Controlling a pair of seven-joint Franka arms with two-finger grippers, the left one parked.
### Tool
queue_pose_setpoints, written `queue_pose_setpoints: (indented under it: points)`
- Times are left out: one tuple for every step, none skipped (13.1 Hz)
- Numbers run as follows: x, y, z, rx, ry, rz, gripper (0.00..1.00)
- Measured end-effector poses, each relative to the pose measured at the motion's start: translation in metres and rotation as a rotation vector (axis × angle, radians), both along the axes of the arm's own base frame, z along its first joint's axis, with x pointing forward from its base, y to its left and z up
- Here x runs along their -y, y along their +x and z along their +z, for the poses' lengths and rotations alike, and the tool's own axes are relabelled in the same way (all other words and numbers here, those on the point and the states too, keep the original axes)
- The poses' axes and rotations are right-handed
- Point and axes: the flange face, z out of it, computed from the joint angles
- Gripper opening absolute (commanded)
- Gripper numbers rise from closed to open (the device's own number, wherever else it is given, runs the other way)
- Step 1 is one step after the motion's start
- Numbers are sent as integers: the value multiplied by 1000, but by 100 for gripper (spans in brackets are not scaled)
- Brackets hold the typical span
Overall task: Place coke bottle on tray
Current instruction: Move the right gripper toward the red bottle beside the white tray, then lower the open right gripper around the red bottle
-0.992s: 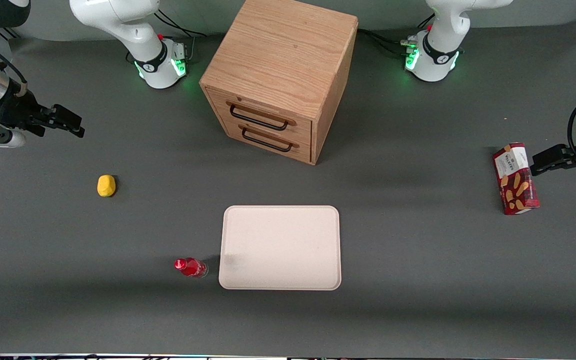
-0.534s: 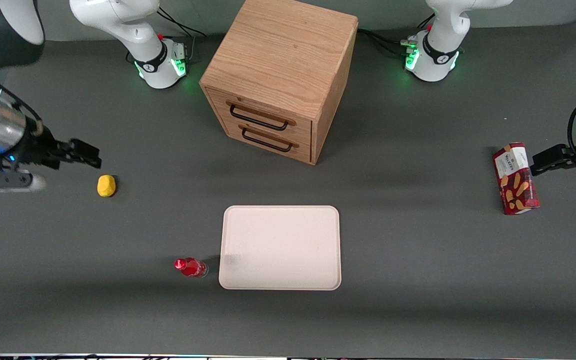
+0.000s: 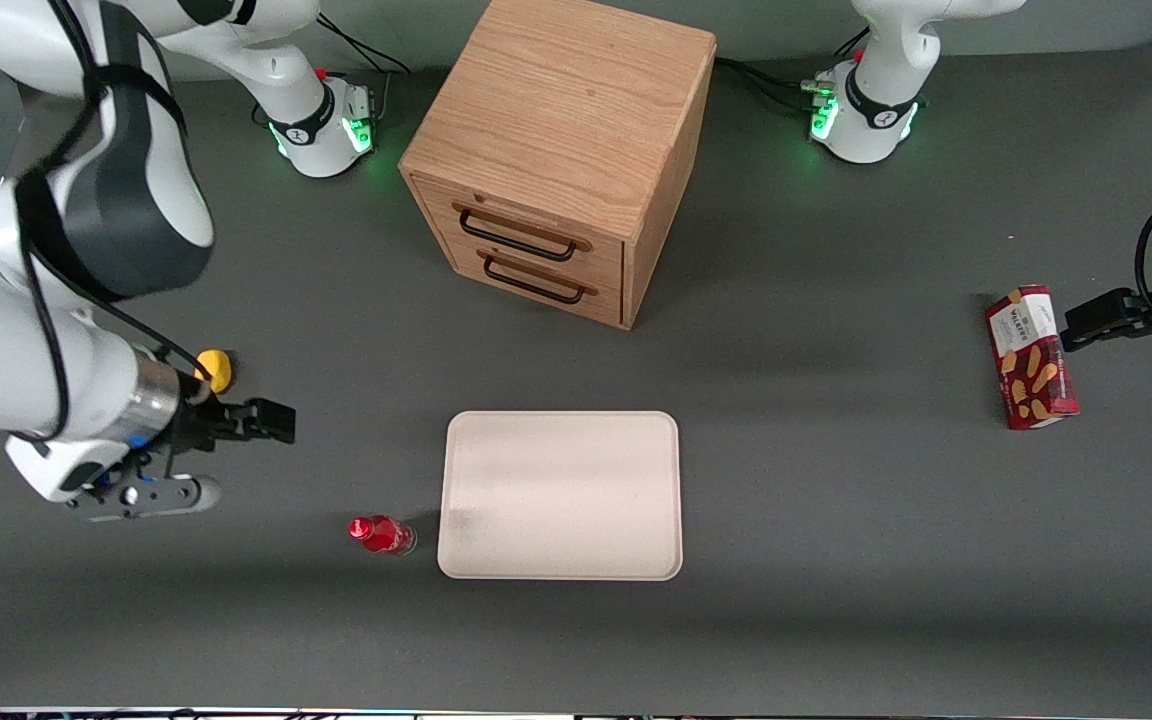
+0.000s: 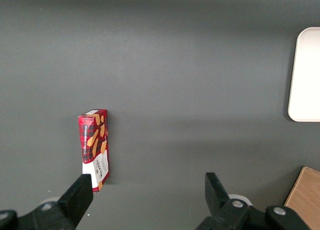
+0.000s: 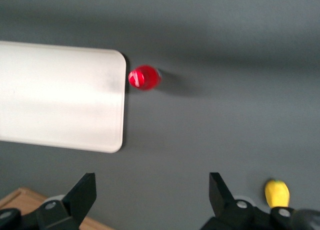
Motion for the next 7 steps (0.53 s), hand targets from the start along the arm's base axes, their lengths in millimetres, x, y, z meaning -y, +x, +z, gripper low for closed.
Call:
queue_pose_setpoints:
  points:
    - [-3, 9, -15, 12, 4, 0, 100]
    - [-6, 17, -31, 24, 8, 1, 100]
    - [-8, 23, -43, 35, 11, 1, 100]
    - [-10, 28, -53, 45, 14, 0, 100]
    - [-12, 33, -63, 57, 17, 0, 100]
    - [-14, 37, -73, 69, 21, 1, 100]
    - [-17, 42, -84, 80, 25, 3, 100]
